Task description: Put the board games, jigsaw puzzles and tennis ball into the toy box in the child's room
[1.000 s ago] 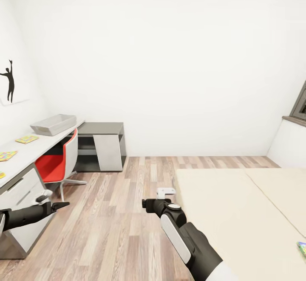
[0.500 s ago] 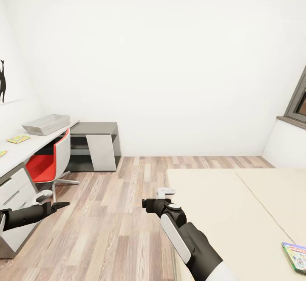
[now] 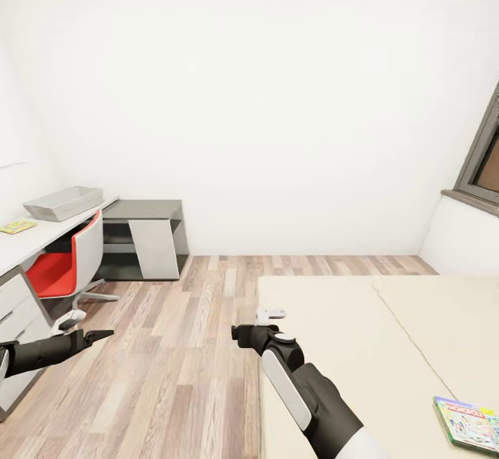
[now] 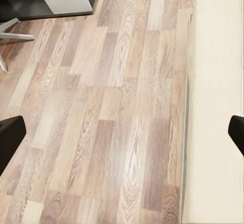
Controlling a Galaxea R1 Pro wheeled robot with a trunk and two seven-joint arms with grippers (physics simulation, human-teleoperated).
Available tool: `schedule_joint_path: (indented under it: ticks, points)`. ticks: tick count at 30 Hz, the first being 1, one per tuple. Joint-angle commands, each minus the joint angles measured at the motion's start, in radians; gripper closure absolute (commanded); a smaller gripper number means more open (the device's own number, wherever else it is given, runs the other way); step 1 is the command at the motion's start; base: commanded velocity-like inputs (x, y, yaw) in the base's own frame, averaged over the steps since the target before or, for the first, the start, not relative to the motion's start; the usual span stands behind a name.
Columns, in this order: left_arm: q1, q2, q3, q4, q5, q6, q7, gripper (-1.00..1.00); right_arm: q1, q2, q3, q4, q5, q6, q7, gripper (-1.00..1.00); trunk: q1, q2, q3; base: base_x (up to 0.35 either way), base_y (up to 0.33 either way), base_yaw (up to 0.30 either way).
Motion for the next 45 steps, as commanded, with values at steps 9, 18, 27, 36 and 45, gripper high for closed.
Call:
schedule_joint_path:
  ticks: [9,18,27,36,45]
  points:
    - [-0.002,0.000,0.004,-0.001,-0.010,0.008,-0.010,-1.00,-0.001,0.000,0.001,-0.001,-0.011,0.001,-0.010,-1.00,0.001,-0.003,-0.002,0.000,-0.295,0.000]
    - [-0.002,-0.001,0.004,-0.001,-0.010,0.008,-0.010,-1.00,-0.001,0.000,0.001,-0.001,-0.011,0.001,-0.010,-1.00,0.001,-0.003,-0.002,0.000,-0.295,0.000]
    - [-0.002,0.000,0.004,-0.001,-0.010,0.008,-0.010,-1.00,-0.001,0.000,0.002,-0.001,-0.011,0.001,-0.010,-1.00,0.001,-0.003,-0.002,0.000,-0.296,0.000]
    - [-0.002,-0.001,0.004,-0.001,-0.010,0.008,-0.010,-1.00,-0.001,0.000,0.002,-0.001,-0.011,0.001,-0.009,-1.00,0.001,-0.003,-0.002,0.000,-0.295,0.000]
    - [-0.002,-0.001,0.004,-0.001,-0.010,0.008,-0.010,-1.00,-0.001,0.000,0.002,-0.001,-0.011,0.001,-0.010,-1.00,0.001,-0.003,-0.002,0.000,-0.295,0.000]
